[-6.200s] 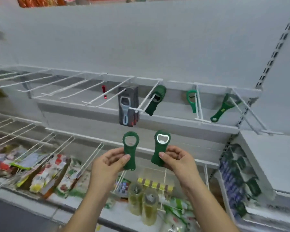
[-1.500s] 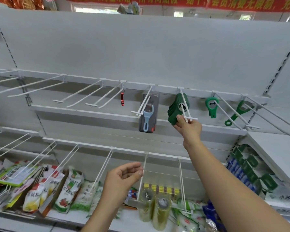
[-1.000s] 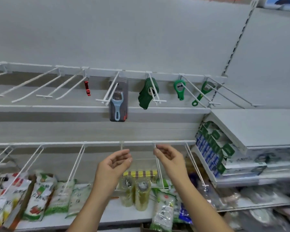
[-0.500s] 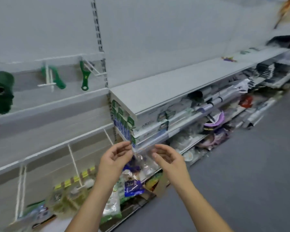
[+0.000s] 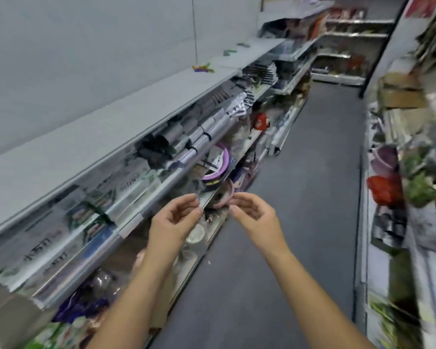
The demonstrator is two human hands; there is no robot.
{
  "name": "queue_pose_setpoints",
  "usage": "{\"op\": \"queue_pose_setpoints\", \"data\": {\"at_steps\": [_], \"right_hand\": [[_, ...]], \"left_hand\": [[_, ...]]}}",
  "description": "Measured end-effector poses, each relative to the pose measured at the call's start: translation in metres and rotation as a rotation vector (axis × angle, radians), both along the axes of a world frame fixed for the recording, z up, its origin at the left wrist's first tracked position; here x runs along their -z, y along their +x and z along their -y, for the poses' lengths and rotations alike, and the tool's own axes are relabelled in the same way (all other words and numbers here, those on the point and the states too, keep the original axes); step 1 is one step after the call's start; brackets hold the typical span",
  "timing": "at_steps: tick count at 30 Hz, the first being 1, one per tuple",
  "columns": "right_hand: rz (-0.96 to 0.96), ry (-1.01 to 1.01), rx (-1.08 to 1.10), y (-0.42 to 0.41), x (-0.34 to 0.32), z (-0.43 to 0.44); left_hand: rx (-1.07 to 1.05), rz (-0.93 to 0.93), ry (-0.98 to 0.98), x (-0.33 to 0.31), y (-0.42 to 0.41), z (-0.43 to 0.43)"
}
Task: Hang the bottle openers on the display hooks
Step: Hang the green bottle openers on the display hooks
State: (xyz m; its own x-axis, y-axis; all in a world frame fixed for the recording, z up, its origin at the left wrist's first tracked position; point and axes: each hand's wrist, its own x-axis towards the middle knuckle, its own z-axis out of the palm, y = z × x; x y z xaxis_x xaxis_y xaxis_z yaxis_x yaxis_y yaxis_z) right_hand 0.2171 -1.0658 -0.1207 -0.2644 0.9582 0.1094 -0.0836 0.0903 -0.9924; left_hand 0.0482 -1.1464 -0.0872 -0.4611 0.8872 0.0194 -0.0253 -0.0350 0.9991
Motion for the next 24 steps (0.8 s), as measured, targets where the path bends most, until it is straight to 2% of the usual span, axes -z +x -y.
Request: {"op": "queue_pose_setpoints", "data": {"at_steps": [12, 19, 24], "right_hand": [[0.05, 0.021, 0.118, -0.003, -0.014, -0.234], [0.065, 0.048, 0.147, -0.015, -0.037, -0.38], [0.055, 0.06, 0.092, -0.02, -0.049, -0.489]], "left_hand": [[0.111, 0.052, 0.041, 0.007, -0.021, -0.259], [0.107, -0.02, 0.056, -0.016, -0.039, -0.407], [0.065, -0.067, 0.068, -0.03, -0.04, -0.508]]}}
